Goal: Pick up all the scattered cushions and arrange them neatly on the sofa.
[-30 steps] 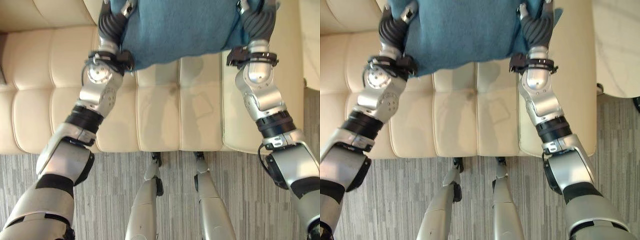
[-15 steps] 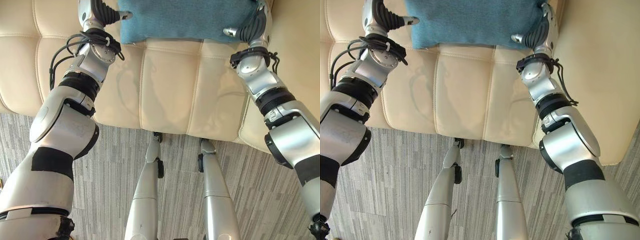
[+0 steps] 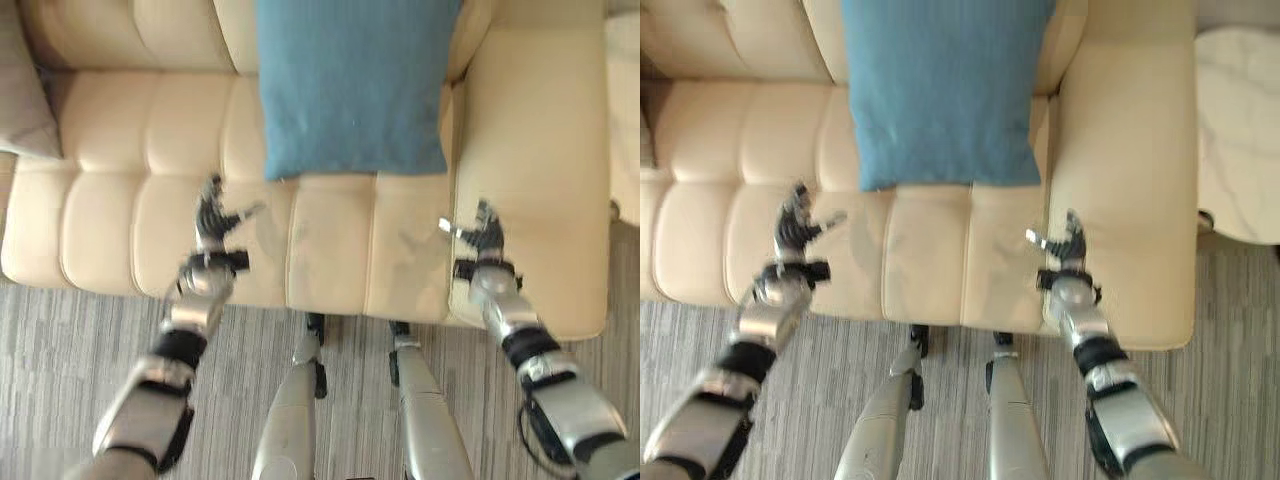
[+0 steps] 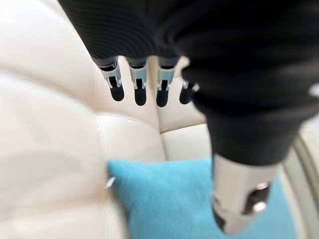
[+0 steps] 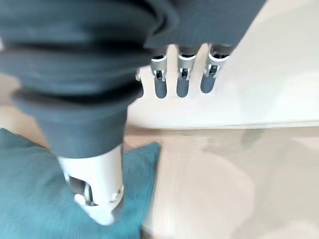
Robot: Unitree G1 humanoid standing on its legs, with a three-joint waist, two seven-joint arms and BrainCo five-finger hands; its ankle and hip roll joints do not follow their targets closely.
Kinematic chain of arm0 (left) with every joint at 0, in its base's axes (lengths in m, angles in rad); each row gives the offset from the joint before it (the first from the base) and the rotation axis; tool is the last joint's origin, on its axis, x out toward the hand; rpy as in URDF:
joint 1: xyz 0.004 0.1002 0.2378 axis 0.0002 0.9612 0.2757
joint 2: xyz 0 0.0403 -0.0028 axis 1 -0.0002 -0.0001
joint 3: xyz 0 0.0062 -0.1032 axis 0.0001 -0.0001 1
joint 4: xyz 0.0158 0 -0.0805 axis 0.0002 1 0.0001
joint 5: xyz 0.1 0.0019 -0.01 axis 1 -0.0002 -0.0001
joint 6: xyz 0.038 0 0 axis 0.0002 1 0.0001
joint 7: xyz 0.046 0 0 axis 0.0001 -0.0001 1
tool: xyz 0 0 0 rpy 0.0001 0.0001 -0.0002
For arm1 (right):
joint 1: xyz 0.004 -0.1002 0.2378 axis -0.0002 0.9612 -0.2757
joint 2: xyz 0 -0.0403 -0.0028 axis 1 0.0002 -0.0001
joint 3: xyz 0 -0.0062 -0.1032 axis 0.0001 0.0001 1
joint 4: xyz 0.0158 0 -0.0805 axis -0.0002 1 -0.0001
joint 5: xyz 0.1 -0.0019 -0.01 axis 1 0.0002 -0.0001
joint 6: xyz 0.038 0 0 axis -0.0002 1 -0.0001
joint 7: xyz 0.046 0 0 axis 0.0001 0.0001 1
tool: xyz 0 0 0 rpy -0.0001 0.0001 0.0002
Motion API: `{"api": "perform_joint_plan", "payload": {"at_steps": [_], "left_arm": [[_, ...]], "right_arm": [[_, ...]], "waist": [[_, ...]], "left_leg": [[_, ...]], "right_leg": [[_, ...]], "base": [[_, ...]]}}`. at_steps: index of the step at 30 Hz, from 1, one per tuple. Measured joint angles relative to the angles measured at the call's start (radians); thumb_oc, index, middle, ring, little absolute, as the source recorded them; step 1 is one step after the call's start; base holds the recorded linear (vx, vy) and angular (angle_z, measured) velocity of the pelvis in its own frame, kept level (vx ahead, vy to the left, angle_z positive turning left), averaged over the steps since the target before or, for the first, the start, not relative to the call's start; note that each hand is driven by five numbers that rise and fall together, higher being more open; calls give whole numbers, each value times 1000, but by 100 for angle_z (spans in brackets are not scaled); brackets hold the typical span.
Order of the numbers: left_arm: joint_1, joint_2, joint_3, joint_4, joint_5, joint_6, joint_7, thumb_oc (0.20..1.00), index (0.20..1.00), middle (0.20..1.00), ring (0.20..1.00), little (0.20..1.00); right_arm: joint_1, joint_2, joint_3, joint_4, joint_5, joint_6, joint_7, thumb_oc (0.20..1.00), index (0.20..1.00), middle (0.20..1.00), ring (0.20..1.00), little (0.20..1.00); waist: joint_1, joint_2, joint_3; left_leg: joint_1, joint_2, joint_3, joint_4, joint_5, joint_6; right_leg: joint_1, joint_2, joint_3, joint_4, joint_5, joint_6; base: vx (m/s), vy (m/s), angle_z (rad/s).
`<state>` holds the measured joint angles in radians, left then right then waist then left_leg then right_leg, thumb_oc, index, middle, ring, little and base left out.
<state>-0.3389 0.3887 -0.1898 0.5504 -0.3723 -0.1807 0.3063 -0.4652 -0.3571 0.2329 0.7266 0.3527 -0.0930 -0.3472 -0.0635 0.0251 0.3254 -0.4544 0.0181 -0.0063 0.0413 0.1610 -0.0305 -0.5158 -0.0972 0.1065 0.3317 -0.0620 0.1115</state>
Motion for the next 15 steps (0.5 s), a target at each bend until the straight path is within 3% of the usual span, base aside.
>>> {"api": "perform_joint_plan", "payload": {"at_steps": [5,10,15], "left_arm": [[232,-33,12,-23,36,37,-93,1000,1000,1000,1000,1000],[371,-50,33,8,82,73,-138,1000,1000,1000,1000,1000],[402,-60,35,-5,92,103,-181,1000,1000,1000,1000,1000]], "right_arm": [[197,8,12,-31,-139,42,112,1000,1000,1000,1000,1000],[338,38,-17,-46,-157,56,174,1000,1000,1000,1000,1000],[384,46,-21,-68,-153,61,221,1000,1000,1000,1000,1000]], "waist": [[12,-32,-101],[16,-37,-195],[16,-44,-218]], "left_leg": [[136,10,3,-73,-1,2],[287,10,11,-122,-13,3],[356,8,16,-122,-29,6]], "right_leg": [[170,-2,-29,-135,41,4],[383,-13,-48,-323,95,6],[490,-16,-53,-396,128,3]], "base": [[66,26,0],[39,79,-2],[37,105,-1]]}}
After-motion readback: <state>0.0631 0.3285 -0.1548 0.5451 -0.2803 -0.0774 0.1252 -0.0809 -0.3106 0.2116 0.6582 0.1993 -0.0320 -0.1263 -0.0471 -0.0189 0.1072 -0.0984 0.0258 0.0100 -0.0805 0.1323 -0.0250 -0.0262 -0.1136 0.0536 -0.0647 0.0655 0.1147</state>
